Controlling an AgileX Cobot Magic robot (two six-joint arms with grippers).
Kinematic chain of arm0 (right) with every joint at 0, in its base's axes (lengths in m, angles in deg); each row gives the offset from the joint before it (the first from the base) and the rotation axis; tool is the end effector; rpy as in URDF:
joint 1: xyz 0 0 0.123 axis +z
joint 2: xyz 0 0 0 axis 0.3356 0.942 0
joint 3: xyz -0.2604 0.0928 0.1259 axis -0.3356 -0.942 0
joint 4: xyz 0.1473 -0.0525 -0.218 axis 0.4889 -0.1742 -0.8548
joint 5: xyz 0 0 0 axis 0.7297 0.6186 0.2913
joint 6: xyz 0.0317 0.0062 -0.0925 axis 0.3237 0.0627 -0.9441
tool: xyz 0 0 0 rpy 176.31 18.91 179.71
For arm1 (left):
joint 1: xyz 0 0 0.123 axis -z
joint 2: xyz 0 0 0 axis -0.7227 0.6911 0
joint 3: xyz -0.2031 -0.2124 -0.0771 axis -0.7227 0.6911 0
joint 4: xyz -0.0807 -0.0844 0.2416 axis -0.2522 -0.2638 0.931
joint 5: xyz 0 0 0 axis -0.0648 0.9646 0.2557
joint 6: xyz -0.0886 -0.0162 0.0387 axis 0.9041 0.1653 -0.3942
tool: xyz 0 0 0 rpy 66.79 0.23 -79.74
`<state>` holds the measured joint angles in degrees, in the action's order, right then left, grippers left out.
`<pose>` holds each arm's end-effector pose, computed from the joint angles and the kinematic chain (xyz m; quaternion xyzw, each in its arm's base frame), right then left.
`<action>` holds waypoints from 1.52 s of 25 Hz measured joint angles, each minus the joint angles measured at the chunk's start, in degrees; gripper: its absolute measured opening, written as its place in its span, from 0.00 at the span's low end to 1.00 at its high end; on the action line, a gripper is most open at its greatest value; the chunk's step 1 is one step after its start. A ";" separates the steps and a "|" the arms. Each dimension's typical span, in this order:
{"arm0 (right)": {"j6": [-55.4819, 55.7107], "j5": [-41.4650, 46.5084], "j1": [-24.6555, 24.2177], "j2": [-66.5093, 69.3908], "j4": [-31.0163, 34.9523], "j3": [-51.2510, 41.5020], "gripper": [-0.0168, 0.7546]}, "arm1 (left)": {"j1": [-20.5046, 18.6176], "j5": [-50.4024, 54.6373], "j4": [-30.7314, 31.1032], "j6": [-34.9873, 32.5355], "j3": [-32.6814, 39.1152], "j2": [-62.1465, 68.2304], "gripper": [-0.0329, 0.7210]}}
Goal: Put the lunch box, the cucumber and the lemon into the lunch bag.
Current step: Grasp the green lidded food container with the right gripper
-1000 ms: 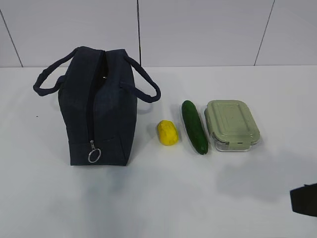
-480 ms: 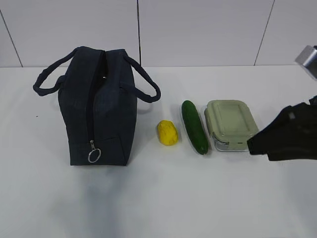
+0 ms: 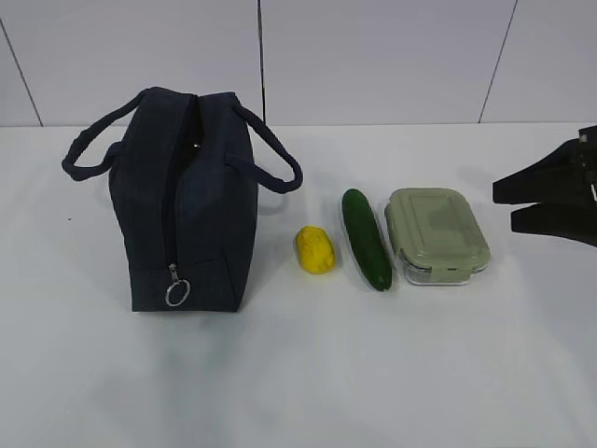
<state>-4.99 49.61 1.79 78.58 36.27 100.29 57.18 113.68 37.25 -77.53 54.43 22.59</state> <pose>0.3182 -0.0130 0.2271 0.0042 0.8607 0.4583 0.2217 -0.0084 -0.0096 0.2858 0.1115 0.8526 -0.0958 0.5015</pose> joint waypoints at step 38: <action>-10.07 0.12 -2.01 27.20 -2.63 24.17 0.84 | 0.00 -0.03 0.00 0.00 0.00 0.00 0.37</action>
<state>-15.05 49.73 -0.22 105.78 33.64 124.46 57.18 113.65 37.25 -77.53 54.43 22.59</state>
